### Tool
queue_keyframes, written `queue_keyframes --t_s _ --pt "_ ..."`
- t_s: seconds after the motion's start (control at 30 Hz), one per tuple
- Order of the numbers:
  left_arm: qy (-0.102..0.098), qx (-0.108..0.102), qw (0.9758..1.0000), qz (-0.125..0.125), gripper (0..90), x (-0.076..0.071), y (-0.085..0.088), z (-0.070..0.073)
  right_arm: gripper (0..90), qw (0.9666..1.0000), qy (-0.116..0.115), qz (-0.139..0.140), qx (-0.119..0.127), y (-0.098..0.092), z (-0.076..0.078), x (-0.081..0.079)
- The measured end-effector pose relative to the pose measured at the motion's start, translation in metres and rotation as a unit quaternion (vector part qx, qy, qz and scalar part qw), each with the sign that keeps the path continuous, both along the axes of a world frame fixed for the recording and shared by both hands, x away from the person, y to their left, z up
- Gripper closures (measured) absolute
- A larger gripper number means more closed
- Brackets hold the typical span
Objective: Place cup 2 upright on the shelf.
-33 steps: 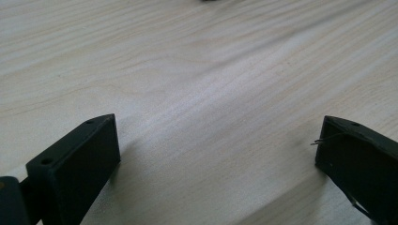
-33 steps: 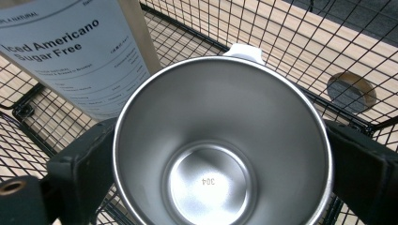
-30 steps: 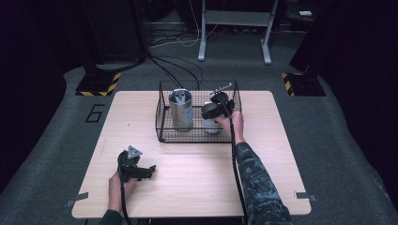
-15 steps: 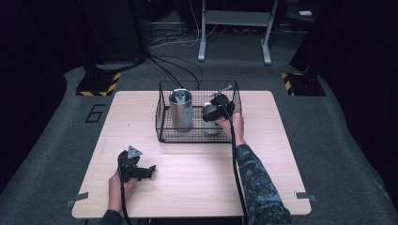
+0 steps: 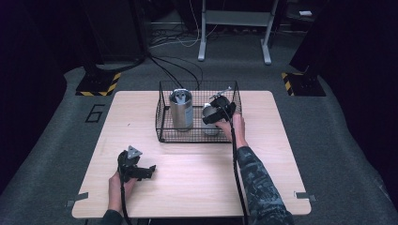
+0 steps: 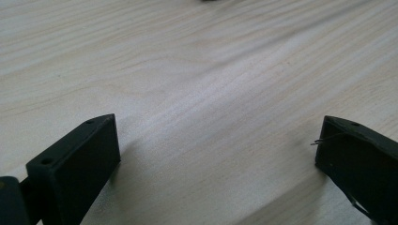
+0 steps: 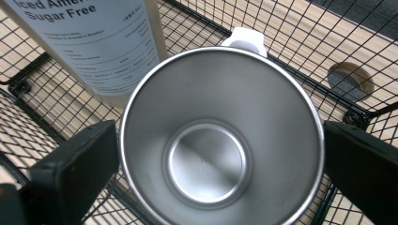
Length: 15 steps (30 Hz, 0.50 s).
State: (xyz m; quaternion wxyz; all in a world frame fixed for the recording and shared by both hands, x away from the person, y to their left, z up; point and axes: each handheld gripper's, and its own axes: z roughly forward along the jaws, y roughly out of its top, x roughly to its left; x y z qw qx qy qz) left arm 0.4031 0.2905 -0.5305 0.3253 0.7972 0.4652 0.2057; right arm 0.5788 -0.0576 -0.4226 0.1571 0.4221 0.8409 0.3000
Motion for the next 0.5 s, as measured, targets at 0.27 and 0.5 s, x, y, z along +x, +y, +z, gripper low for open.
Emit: queue_keyframes --t_s 0.27,0.5 --pt "0.0 0.0 1.0 0.0 0.1 0.0 0.0 0.0 0.0 0.9993 -0.036 -0.002 -0.008 -0.004 0.021 -0.014" --pt "-0.001 0.0 1.0 0.0 0.1 0.0 0.0 0.0 0.0 0.999 -0.043 0.01 0.013 -0.016 0.043 -0.034"
